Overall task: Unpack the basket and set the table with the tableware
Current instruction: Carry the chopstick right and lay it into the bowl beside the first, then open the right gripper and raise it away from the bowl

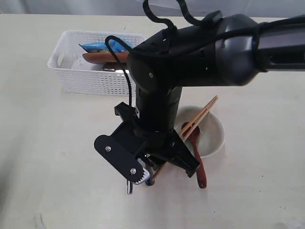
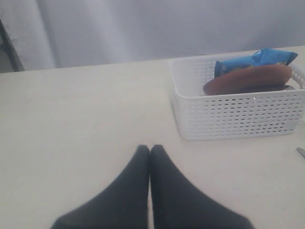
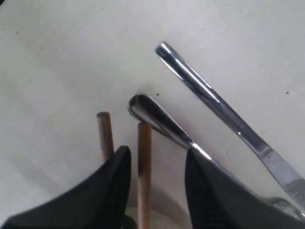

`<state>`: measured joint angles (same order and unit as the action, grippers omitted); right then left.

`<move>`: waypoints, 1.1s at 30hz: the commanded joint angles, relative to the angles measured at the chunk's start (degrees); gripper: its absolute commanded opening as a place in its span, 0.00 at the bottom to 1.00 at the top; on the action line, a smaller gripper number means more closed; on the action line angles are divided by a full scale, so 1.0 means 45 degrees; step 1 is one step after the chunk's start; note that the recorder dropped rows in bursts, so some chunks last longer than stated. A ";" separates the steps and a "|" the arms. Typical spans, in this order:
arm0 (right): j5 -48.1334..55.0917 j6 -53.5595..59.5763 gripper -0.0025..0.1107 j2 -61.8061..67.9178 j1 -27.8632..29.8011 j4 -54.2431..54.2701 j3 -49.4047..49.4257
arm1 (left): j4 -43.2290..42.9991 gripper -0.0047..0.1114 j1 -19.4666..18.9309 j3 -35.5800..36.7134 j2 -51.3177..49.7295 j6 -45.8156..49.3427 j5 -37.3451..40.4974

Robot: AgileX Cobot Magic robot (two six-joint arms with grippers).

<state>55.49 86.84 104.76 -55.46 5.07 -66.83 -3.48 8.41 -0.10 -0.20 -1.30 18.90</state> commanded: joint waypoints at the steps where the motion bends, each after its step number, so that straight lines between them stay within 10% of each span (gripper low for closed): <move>1: 0.0022 -0.0166 0.36 -0.0356 0.0069 0.0092 0.0061 | 0.0059 0.04 0.0080 0.0022 0.0044 0.0005 -0.0125; 20: 0.0737 -0.2976 0.41 -0.2186 0.0127 0.0900 0.0072 | 0.0059 0.04 0.0080 0.0022 0.0044 0.0005 -0.0125; 33: 0.0748 -1.6555 0.36 -0.3468 0.5457 0.0229 0.0072 | 0.0059 0.04 0.0080 0.0022 0.0044 0.0005 -0.0125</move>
<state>56.75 25.22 90.83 -37.58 6.69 -66.74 -3.48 8.41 -0.10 -0.20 -1.30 18.90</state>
